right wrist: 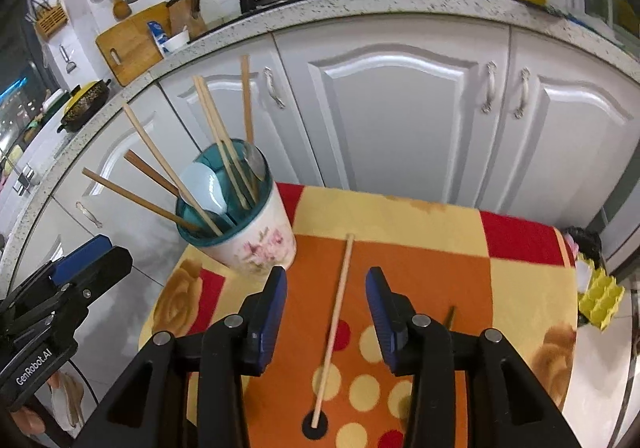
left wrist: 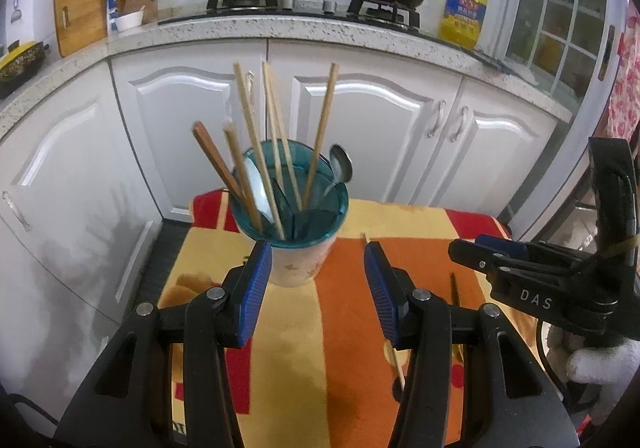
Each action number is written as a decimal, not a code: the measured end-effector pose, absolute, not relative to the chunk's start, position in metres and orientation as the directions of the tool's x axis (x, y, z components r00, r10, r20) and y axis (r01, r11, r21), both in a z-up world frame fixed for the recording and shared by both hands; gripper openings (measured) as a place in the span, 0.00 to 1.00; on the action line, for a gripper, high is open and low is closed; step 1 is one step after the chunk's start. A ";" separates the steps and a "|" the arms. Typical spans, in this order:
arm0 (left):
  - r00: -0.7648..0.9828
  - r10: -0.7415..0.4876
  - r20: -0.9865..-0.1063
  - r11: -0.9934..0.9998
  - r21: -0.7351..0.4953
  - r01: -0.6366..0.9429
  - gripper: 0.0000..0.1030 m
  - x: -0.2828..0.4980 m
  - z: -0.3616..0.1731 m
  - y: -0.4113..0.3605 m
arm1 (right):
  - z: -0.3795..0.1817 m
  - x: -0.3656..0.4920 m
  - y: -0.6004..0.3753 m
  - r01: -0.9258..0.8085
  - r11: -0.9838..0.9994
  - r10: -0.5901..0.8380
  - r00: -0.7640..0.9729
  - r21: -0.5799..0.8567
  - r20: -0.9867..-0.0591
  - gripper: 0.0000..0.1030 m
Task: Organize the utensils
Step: 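Grasp the gold fork with the right tool while the left tool grasps the last wooden chopstick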
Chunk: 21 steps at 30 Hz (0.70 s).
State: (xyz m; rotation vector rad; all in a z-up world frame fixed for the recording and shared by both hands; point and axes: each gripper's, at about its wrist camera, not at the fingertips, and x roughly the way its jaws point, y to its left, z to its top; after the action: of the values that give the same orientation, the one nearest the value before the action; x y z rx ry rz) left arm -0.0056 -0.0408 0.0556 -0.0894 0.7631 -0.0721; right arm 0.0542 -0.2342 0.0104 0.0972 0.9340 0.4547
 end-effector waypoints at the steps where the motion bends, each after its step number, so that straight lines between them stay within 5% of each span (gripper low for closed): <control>1: 0.717 -0.099 -0.690 0.994 -0.105 0.036 0.46 -0.005 0.053 -0.043 | 0.007 0.053 -0.237 -0.328 0.904 0.414 0.504 0.275 -0.758 0.38; 21: 0.530 -0.263 -0.806 0.964 -0.248 0.101 0.46 0.023 -0.028 -0.067 | -0.077 0.066 -0.310 -0.149 0.936 0.351 0.414 0.318 -0.840 0.42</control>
State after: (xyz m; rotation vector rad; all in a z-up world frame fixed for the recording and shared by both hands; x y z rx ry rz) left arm 0.0229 -0.0672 -0.0281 -0.1785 0.9901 -0.2188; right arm 0.0660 -0.3100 -0.0768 0.2056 1.1016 0.3174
